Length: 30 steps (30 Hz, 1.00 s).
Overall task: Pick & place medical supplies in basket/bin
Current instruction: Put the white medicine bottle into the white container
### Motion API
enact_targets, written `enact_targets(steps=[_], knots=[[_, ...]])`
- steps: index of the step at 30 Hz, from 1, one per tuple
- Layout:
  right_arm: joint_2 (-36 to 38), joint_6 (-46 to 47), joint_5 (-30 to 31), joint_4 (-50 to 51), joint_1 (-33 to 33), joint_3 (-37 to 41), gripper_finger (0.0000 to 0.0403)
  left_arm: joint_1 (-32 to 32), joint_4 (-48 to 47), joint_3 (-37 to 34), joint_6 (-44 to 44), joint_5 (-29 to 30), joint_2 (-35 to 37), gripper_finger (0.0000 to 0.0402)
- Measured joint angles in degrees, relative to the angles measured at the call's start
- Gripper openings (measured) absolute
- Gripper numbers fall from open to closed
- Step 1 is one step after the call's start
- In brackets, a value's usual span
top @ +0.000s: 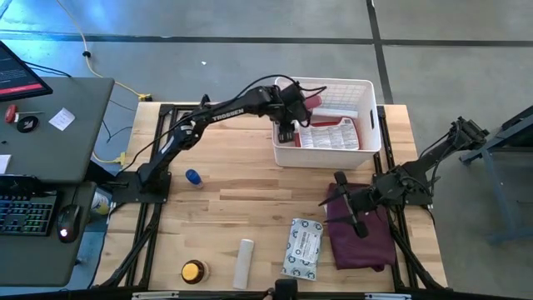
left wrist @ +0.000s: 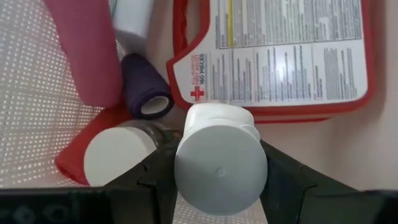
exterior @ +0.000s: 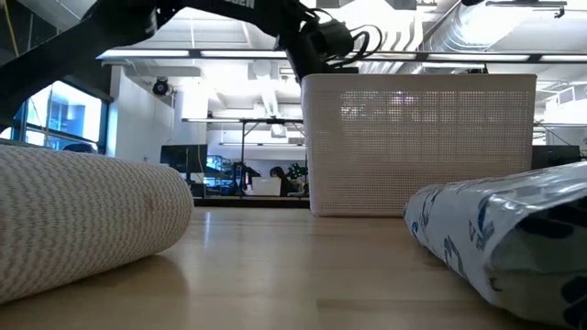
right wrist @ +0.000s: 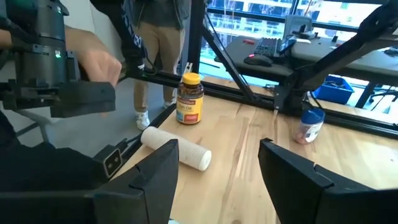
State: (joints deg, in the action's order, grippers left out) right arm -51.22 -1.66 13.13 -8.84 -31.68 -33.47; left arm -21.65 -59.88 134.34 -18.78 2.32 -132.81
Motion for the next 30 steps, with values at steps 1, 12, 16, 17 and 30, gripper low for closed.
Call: enact_targets(steps=[1, 12, 16, 17, 30], knots=[[-0.02, 0.29, -0.03, 0.04, 0.00, 0.00, 0.0211, 0.25, -0.15, 0.00, -0.17, -0.03, 0.00, 0.0211], [-0.02, 1.89, -0.03, 1.73, 0.00, 0.00, 0.0211, 1.86, -4.00, 0.04, -0.20, -3.78, 0.02, 0.0210], [-0.02, 1.89, -0.01, 1.75, 0.00, 0.00, 0.0211, 2.62, -8.26, 0.02, 0.91, -4.83, 0.11, 0.0211], [-0.02, 1.91, -0.02, 1.75, 0.00, 0.00, 0.0211, 2.89, -8.86, 0.02, 1.03, -4.85, 0.11, 0.0215], [-0.02, 1.90, -0.03, 3.11, 0.00, 0.00, 0.0211, 3.10, -9.86, -0.37, 1.05, -3.49, -1.05, 0.0229]])
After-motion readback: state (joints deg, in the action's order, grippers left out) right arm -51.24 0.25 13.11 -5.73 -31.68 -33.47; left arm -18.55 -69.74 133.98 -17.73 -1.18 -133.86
